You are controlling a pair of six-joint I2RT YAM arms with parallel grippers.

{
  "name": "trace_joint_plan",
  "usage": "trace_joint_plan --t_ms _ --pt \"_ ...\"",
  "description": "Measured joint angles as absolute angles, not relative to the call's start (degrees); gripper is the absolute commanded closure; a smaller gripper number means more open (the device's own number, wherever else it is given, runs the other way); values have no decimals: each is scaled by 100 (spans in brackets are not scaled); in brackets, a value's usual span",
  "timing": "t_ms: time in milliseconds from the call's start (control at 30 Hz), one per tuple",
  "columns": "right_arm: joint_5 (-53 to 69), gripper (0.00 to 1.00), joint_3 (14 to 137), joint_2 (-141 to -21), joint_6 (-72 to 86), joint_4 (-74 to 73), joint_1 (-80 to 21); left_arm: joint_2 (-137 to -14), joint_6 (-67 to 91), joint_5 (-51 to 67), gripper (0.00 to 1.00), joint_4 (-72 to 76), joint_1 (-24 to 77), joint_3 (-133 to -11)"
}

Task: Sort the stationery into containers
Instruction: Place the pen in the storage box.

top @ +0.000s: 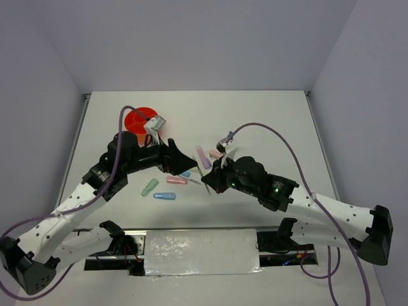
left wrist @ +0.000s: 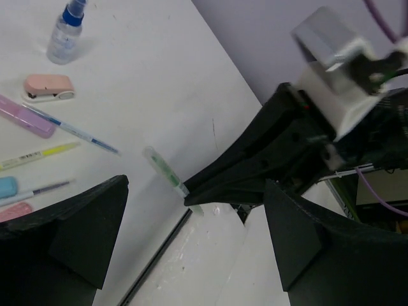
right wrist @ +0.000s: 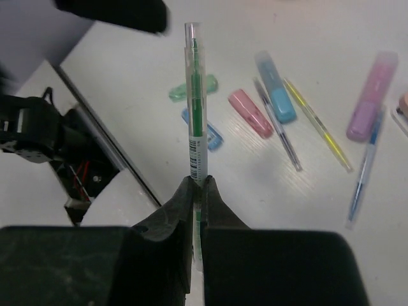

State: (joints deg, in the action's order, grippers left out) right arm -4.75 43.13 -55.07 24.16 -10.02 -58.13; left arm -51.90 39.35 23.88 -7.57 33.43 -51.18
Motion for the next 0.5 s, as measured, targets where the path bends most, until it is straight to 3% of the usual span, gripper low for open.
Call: trace_joint_plan --t_ms 267,433,500 --pt "-471 100 4313 -5131 1885 -217 -6180 -5629 3907 2126 5 -1197 3706 -5304" --pt "-493 100 4359 -5317 1708 -217 -6228 -5629 3929 2185 19 -1120 3732 -5304" --pt "-495 100 4407 -5454 1653 -226 -6252 -5629 3938 2244 31 -1070 3739 -5304"
